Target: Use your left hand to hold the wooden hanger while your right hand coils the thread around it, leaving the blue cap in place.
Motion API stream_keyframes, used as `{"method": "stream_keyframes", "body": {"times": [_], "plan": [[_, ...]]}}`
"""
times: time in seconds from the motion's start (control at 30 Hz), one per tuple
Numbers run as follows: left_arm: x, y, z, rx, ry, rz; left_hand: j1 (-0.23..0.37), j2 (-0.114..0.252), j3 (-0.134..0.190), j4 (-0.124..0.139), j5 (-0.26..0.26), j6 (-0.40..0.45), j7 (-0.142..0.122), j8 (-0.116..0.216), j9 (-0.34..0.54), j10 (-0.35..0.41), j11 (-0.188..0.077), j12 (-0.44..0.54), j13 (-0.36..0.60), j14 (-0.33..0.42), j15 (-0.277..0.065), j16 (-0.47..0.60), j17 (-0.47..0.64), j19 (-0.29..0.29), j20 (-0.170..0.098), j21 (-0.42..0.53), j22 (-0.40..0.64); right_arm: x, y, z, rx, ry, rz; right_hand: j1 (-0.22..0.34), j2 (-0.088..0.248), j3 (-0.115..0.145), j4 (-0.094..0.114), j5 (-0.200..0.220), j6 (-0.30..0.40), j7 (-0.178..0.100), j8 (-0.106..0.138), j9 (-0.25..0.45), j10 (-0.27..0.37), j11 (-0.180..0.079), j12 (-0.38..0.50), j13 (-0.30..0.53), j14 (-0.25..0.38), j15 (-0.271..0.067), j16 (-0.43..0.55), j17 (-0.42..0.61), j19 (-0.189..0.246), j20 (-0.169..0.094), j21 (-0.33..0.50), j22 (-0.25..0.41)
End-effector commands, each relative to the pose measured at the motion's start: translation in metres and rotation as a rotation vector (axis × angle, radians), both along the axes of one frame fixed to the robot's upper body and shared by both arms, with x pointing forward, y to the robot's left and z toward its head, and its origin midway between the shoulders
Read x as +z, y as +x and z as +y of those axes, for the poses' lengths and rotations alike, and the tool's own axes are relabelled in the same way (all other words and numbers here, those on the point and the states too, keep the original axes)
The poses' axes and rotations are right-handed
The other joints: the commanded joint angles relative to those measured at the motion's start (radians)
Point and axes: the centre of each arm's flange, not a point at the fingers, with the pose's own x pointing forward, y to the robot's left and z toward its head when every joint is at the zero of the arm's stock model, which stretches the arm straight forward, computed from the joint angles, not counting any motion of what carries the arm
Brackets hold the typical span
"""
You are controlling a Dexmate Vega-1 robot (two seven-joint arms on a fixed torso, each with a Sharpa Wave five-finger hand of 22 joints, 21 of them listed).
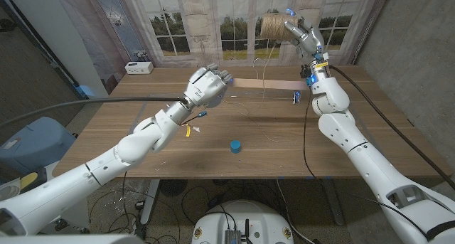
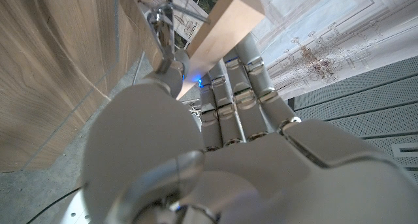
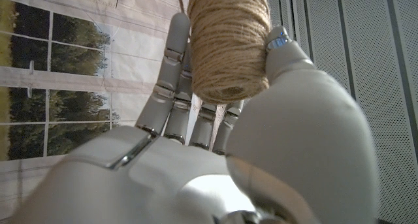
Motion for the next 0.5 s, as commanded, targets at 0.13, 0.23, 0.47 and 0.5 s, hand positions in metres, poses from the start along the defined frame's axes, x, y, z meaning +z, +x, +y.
{"method": "stream_keyframes", "body": {"times": [0.13,0.23,0.47,0.5], "plan": [[-0.001,-0.009,0.008,-0.039,-0.035,-0.064,0.064,0.09,0.019,0.01,0.002,0.099,-0.088,0.005,0.161,0.111,-0.102,0.004,0.125,0.192,-0.243,0.005,0.005,-0.005,-0.108,0.008,0.005,-0.014,0.018,-0.037,-0.098,0.105,0.117,0.243,0.239,0.031,-0.012,0.005,0.069,0.059,-0.005,0.006,0.075,0.029,0.007,0.047,0.326,-0.347,-0.007,0.007,-0.063,-0.132,0.013,0.001],[0.0,-0.011,0.009,-0.037,-0.034,-0.073,0.063,0.09,0.02,0.01,0.002,0.098,-0.088,0.004,0.161,0.111,-0.102,0.002,0.124,0.192,-0.243,0.003,0.005,-0.005,-0.108,0.01,0.005,-0.019,0.019,-0.045,-0.12,0.121,0.134,0.243,0.239,0.031,-0.012,0.005,0.069,0.059,-0.006,0.006,0.077,0.03,0.007,0.047,0.327,-0.347,-0.008,0.008,-0.063,-0.133,0.017,0.0],[0.001,-0.015,0.009,-0.041,-0.034,-0.092,0.062,0.09,0.02,0.009,0.002,0.1,-0.088,0.004,0.162,0.112,-0.101,0.001,0.126,0.194,-0.243,0.001,0.006,-0.006,-0.108,0.012,0.005,-0.033,0.025,-0.062,-0.159,0.177,0.171,0.244,0.239,0.031,-0.012,0.005,0.071,0.058,-0.008,0.007,0.077,0.03,0.007,0.048,0.329,-0.347,-0.012,0.01,-0.068,-0.133,0.025,-0.003],[0.002,-0.015,0.009,-0.041,-0.034,-0.096,0.061,0.09,0.02,0.009,0.002,0.101,-0.089,0.005,0.162,0.111,-0.101,0.0,0.127,0.195,-0.243,0.001,0.007,-0.006,-0.108,0.012,0.005,-0.035,0.026,-0.064,-0.163,0.184,0.178,0.244,0.239,0.031,-0.012,0.005,0.071,0.059,-0.008,0.007,0.077,0.031,0.007,0.048,0.329,-0.347,-0.013,0.011,-0.068,-0.133,0.026,-0.003]]}}
